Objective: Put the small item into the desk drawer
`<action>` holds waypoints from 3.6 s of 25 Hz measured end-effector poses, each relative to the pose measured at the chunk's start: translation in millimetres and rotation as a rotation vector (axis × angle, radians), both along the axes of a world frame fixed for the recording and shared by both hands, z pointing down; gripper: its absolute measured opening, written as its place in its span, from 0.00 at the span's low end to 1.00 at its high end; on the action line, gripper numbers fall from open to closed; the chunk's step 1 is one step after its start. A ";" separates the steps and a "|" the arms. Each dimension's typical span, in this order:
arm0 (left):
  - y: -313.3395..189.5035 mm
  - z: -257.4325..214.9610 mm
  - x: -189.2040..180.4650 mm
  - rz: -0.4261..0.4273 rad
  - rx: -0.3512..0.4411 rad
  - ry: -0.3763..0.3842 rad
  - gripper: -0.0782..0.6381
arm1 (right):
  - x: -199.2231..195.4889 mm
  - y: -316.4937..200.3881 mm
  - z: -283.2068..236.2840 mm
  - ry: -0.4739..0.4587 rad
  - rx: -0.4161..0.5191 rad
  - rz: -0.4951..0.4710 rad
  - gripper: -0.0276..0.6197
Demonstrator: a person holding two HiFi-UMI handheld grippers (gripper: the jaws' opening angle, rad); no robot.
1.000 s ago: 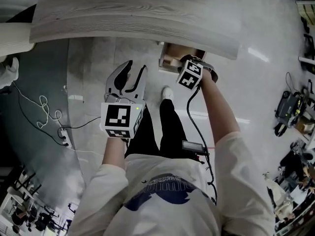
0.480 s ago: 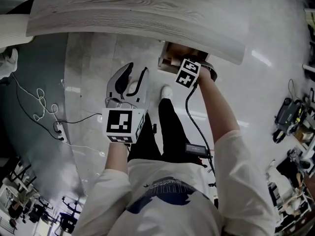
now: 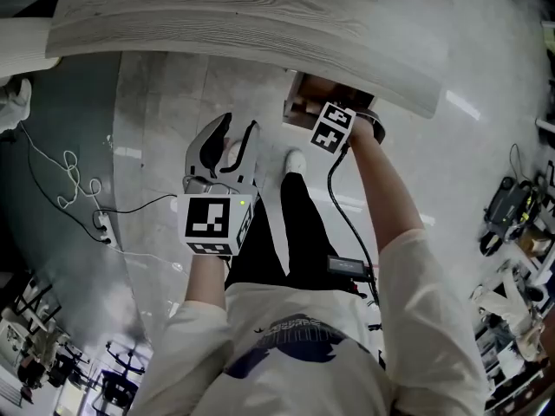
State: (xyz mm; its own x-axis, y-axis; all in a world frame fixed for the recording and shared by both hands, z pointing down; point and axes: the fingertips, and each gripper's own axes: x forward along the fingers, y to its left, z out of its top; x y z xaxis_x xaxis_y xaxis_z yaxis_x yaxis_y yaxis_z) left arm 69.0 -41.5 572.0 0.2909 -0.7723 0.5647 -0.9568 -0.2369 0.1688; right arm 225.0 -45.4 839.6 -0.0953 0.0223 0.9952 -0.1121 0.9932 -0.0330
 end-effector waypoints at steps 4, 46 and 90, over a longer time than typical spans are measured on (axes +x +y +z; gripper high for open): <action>0.8 1.5 -1.2 -0.002 -0.001 0.007 0.30 | 0.1 0.0 1.0 0.001 0.006 0.001 0.24; 1.1 -151.6 79.3 0.167 0.252 -0.028 0.30 | 73.6 6.9 -363.1 -0.779 0.571 0.973 0.18; -4.4 -275.1 73.9 0.168 0.730 -0.024 0.12 | 62.6 15.1 -516.1 -1.041 1.094 0.951 0.04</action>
State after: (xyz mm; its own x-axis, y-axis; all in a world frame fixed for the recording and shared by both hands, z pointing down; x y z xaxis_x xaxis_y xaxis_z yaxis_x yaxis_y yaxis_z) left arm 142.9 -45.8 296.9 0.4317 -0.8996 -0.0663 -0.8994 -0.4237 -0.1074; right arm 287.6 -30.2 323.5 -0.2176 -0.9751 0.0440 -0.9693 0.2211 0.1076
